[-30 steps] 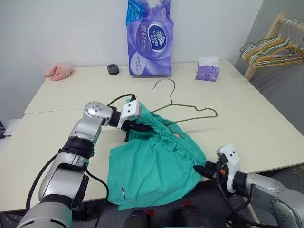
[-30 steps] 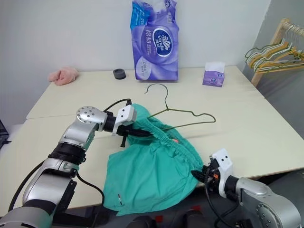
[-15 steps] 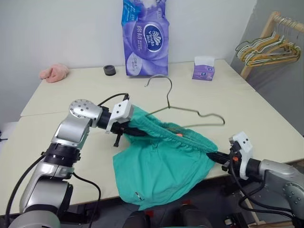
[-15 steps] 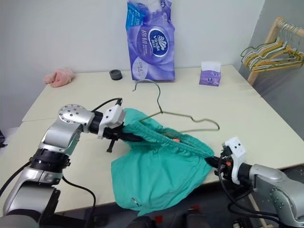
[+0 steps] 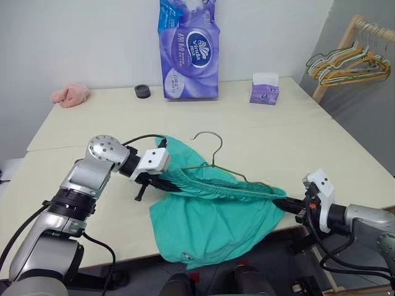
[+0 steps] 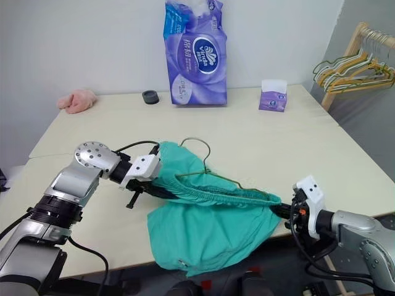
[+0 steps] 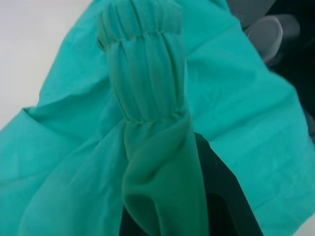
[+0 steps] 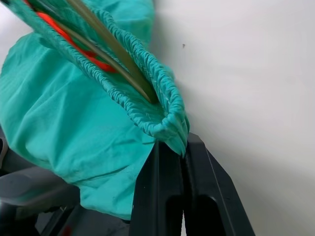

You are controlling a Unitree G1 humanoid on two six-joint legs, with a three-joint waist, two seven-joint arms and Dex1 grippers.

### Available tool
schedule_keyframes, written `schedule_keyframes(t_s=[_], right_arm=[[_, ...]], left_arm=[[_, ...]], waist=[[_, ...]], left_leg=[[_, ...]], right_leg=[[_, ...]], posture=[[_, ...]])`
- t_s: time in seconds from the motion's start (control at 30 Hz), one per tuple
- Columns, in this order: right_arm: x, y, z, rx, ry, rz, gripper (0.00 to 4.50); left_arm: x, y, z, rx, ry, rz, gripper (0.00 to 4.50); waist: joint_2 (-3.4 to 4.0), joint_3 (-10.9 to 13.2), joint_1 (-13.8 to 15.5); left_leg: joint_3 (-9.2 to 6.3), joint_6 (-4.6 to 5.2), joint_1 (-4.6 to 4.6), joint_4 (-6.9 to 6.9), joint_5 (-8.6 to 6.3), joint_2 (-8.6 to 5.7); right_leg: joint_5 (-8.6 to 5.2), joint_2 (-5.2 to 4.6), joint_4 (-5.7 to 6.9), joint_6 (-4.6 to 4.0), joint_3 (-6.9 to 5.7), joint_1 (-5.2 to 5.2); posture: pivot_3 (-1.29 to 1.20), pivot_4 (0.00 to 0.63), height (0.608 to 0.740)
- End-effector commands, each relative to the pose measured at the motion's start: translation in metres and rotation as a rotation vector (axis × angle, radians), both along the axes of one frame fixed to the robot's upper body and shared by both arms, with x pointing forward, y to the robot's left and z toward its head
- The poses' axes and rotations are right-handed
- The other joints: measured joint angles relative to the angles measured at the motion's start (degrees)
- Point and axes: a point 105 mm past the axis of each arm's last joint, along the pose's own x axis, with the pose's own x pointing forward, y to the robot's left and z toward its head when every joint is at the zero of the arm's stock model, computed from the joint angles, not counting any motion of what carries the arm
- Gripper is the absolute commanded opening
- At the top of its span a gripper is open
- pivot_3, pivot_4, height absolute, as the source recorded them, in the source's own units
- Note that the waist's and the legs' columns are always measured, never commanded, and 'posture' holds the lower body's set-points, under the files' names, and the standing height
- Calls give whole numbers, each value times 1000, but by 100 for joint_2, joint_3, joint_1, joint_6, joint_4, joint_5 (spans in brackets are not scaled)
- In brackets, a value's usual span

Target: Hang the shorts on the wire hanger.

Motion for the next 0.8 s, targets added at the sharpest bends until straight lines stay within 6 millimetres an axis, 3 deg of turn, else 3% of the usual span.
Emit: schedule_keyframes(t_s=[0.03, 0.27, 0.47, 0.63, 0.73, 0.8], right_arm=[[2, 0, 14, 0, -43, 5, 0], [-2, 4, 23, -125, -75, 128, 0], [25, 11, 53, -345, -216, 302, 0], [50, 15, 65, -423, -269, 370, 0], [51, 16, 68, -449, -276, 424, 0], [47, 28, 73, -450, -308, 501, 0]], left_arm=[[8, 12, 1, 55, -57, 17, 19], [26, 3, -3, 49, -147, 65, 19], [37, -24, -11, 65, -214, 50, 19], [29, -40, -15, 56, -201, -9, 18], [32, -40, -17, 56, -214, 7, 16], [34, -41, -20, 54, -222, 32, 16]], waist=[[0, 0, -1], [2, 2, 18], [15, 9, -21], [16, 10, -56], [16, 10, -58], [16, 10, -55]], left_leg=[[0, 0, 0, 0, 0, 0], [0, 0, -2, 1, 0, 0], [18, 3, 0, 4, 1, 1], [28, 3, -10, 0, 0, 3], [40, 11, -11, 1, -5, 3], [43, 17, -11, 1, -8, 3]], right_leg=[[0, 0, -2, 0, 0, 0], [3, -1, -6, 7, 1, 0], [-2, 0, -13, 44, 15, -1], [13, 3, -10, 17, 26, -18], [14, 0, -9, 17, 36, -23], [14, -2, -10, 17, 37, -25]], posture=[[-144, 62, 740], [-157, 60, 740], [-174, 54, 740], [-169, 55, 740], [-166, 56, 740], [-166, 59, 740]])
